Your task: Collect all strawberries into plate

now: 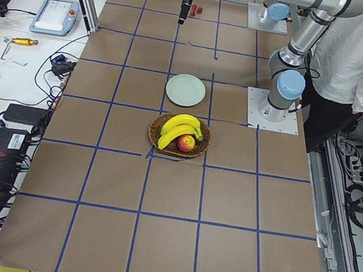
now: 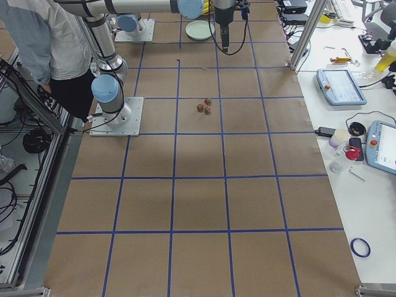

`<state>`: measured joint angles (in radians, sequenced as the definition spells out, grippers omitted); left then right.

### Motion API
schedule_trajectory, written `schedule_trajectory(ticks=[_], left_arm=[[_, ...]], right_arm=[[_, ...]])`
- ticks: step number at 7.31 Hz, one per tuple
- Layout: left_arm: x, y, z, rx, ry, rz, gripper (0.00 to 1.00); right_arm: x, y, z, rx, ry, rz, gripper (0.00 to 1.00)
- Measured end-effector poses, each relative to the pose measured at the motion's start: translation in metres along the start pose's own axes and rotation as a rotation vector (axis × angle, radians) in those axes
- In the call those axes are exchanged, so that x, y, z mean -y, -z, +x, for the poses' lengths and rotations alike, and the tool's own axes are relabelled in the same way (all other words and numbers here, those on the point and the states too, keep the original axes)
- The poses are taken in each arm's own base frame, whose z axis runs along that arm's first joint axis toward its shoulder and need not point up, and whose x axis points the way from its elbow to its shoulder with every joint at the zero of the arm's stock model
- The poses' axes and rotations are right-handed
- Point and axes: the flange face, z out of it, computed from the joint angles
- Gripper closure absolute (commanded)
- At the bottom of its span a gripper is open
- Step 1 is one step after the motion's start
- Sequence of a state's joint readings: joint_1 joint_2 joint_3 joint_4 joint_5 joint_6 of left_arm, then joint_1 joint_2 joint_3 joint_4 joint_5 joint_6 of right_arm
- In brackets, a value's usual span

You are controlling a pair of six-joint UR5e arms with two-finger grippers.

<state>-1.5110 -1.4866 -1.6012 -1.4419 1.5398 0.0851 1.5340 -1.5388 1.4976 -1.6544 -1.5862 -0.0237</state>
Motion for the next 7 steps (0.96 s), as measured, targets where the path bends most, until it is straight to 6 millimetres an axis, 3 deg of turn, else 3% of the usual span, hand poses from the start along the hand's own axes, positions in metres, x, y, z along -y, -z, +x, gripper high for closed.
schedule_trajectory(ticks=[7], left_arm=[[0.0012, 0.0018, 0.0002, -0.002, 0.001, 0.0, 0.0]], right_arm=[[0.0032, -0.0068, 0.0014, -0.008, 0.0, -0.003, 0.0]])
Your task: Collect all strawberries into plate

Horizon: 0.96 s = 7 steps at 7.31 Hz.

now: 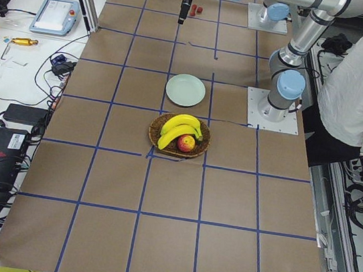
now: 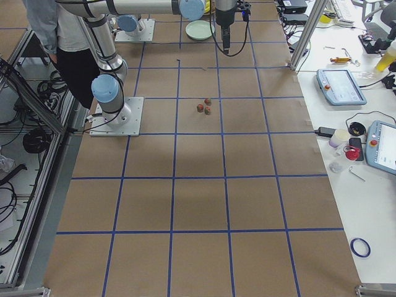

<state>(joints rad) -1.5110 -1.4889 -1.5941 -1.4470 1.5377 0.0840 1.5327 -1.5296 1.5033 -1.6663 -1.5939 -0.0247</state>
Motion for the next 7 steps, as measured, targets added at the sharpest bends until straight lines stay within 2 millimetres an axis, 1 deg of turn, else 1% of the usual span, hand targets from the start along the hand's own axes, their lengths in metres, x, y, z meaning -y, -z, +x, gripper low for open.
schedule_trajectory(ticks=[1, 4, 5, 7], left_arm=[[0.003, 0.0, 0.0, -0.002, 0.004, -0.005, 0.0], [0.026, 0.004, -0.001, -0.007, 0.006, -0.053, 0.0], [0.027, 0.004, 0.0, -0.01, 0.003, -0.08, 0.0], [0.023, -0.007, 0.001, -0.013, 0.004, -0.122, 0.0]], right_arm=[[-0.001, -0.001, 0.0, 0.004, 0.001, -0.004, 0.0], [-0.003, -0.001, -0.001, 0.008, 0.001, -0.011, 0.0], [-0.003, -0.001, -0.002, 0.008, 0.001, -0.013, 0.0], [-0.003, -0.002, -0.002, 0.008, 0.003, -0.017, 0.0]])
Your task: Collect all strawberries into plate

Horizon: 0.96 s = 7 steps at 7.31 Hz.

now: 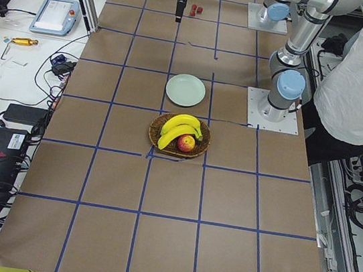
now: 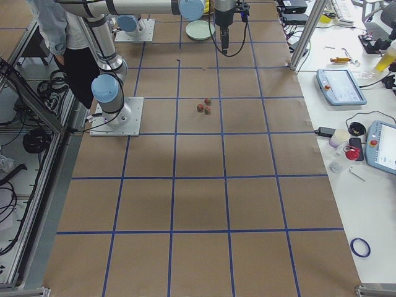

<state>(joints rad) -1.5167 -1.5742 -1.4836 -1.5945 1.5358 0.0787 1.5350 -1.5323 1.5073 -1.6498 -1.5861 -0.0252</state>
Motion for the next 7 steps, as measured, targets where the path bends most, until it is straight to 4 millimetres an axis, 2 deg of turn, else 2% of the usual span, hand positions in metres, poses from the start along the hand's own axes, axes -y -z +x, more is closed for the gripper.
schedule_trajectory(ticks=[2, 7], left_arm=[[-0.004, -0.01, 0.0, -0.001, 0.004, -0.027, 0.0], [0.001, -0.031, -0.001, -0.007, 0.015, -0.068, 0.0]], right_arm=[[-0.001, -0.003, 0.0, 0.0, 0.001, -0.008, 0.0], [-0.005, -0.015, -0.001, 0.0, 0.002, -0.038, 0.0]])
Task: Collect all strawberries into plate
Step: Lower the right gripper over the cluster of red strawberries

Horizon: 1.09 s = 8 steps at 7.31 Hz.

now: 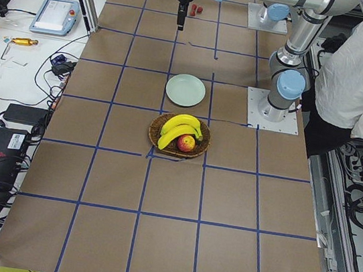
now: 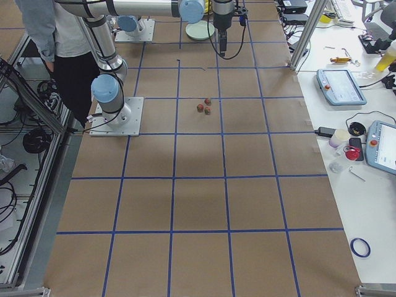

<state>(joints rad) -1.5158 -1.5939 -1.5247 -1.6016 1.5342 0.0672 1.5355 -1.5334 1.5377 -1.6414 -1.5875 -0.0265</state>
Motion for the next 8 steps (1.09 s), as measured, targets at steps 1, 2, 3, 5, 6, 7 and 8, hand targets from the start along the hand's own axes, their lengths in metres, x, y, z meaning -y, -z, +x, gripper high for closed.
schedule_trajectory(ticks=[1, 2, 3, 5, 6, 7, 8], left_arm=[[0.0, -0.003, 0.0, 0.0, 0.001, -0.003, 0.0], [0.0, -0.004, 0.0, 0.0, 0.0, -0.004, 0.0], [-0.001, -0.005, 0.0, 0.001, -0.001, -0.005, 0.0], [-0.001, -0.007, 0.0, 0.001, -0.002, -0.007, 0.0], [-0.001, -0.007, 0.0, 0.001, -0.002, -0.007, 0.0], [0.0, -0.008, 0.0, 0.001, -0.002, -0.006, 0.0], [0.0, -0.008, 0.0, 0.001, -0.002, -0.006, 0.0]], right_arm=[[-0.001, -0.01, 0.0, 0.001, 0.003, -0.022, 0.0], [-0.002, -0.034, -0.001, 0.002, 0.009, -0.064, 0.0], [-0.002, -0.071, -0.001, 0.004, 0.011, -0.109, 0.0], [-0.011, -0.149, -0.003, 0.006, 0.012, -0.165, 0.0], [-0.022, -0.194, -0.004, 0.007, 0.012, -0.178, 0.0], [-0.035, -0.237, -0.006, 0.007, 0.016, -0.166, 0.0], [-0.047, -0.274, -0.007, 0.007, 0.02, -0.139, 0.0]])
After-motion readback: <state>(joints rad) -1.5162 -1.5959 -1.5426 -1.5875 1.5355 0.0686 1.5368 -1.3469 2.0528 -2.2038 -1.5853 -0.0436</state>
